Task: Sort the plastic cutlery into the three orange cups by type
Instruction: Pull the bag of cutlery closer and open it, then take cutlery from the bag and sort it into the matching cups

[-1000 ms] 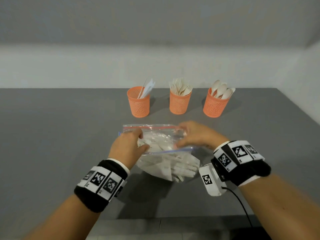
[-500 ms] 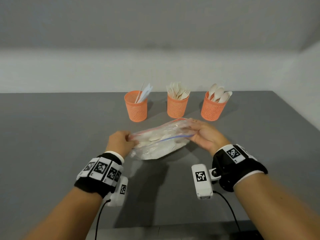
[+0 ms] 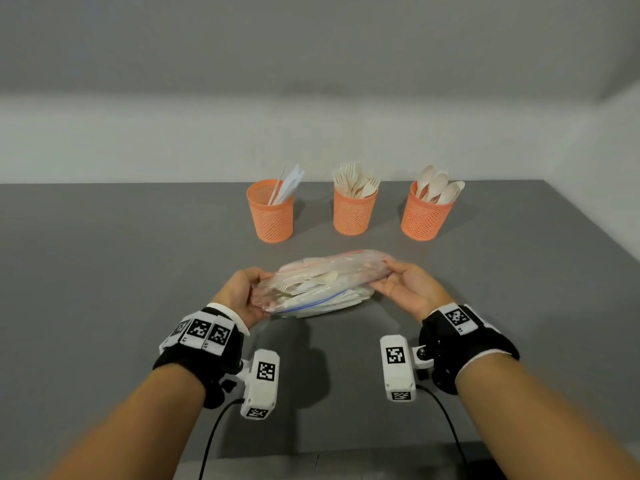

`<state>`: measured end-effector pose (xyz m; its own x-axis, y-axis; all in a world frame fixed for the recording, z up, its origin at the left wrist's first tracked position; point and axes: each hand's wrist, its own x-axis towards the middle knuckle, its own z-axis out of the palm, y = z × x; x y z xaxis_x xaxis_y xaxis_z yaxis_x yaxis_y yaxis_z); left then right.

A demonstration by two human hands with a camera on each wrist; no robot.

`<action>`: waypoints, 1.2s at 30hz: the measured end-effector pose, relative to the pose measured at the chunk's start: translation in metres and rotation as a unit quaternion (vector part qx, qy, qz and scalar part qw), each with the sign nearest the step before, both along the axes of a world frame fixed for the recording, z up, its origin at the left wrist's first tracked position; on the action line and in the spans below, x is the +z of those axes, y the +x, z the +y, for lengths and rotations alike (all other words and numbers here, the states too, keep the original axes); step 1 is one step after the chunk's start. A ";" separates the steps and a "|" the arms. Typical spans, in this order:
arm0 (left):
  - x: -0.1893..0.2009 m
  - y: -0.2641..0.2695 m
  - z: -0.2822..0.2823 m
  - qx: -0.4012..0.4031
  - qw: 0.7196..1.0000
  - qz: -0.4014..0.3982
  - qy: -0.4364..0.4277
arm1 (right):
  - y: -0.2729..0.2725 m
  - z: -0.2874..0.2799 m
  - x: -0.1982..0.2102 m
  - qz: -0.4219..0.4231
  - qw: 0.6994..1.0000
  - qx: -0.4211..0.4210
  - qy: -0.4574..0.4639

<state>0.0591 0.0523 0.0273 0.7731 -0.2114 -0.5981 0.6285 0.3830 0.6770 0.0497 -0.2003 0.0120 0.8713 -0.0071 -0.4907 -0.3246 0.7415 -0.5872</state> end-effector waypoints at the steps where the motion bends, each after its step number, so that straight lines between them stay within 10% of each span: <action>1: -0.003 0.002 0.000 -0.004 1.000 -0.025 0.015 | 0.000 0.003 -0.004 0.012 1.000 -0.010 -0.004; 4: -0.013 0.005 0.007 -0.018 0.984 -0.139 0.106 | -0.003 0.004 -0.006 0.053 0.990 0.025 -0.132; 7: -0.011 0.001 0.005 -0.114 0.876 -0.318 0.345 | -0.002 0.004 0.005 -0.003 0.935 0.071 -0.347; 10: -0.013 -0.002 0.001 -0.157 0.752 -0.378 0.516 | -0.003 0.014 0.026 -0.154 0.783 -0.012 -0.603; 13: -0.009 -0.002 -0.008 -0.182 0.722 -0.373 0.554 | -0.006 0.038 0.038 -0.288 0.708 0.103 -0.637; 16: -0.002 -0.002 -0.016 -0.224 0.716 -0.358 0.555 | 0.001 0.051 0.021 -0.213 0.504 0.333 -0.768; 18: 0.001 0.000 -0.019 -0.238 0.724 -0.350 0.545 | 0.006 0.053 0.010 -0.156 0.447 0.373 -0.798; 27: 0.000 0.006 -0.010 -0.228 0.782 -0.314 0.488 | 0.026 0.055 0.005 -0.181 0.342 0.392 -0.834; 32: 0.002 0.005 -0.010 -0.214 0.788 -0.326 0.477 | 0.024 0.058 -0.004 -0.215 0.489 0.279 -0.798; 36: 0.005 0.008 -0.008 -0.233 0.769 -0.331 0.495 | 0.029 0.063 -0.006 -0.173 0.499 0.237 -0.815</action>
<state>0.0672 0.0441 0.0323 0.9555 -0.2523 -0.1528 -0.0662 -0.6884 0.7223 0.0788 -0.1372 0.0056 0.9953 0.0961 0.0110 0.0934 -0.9260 -0.3659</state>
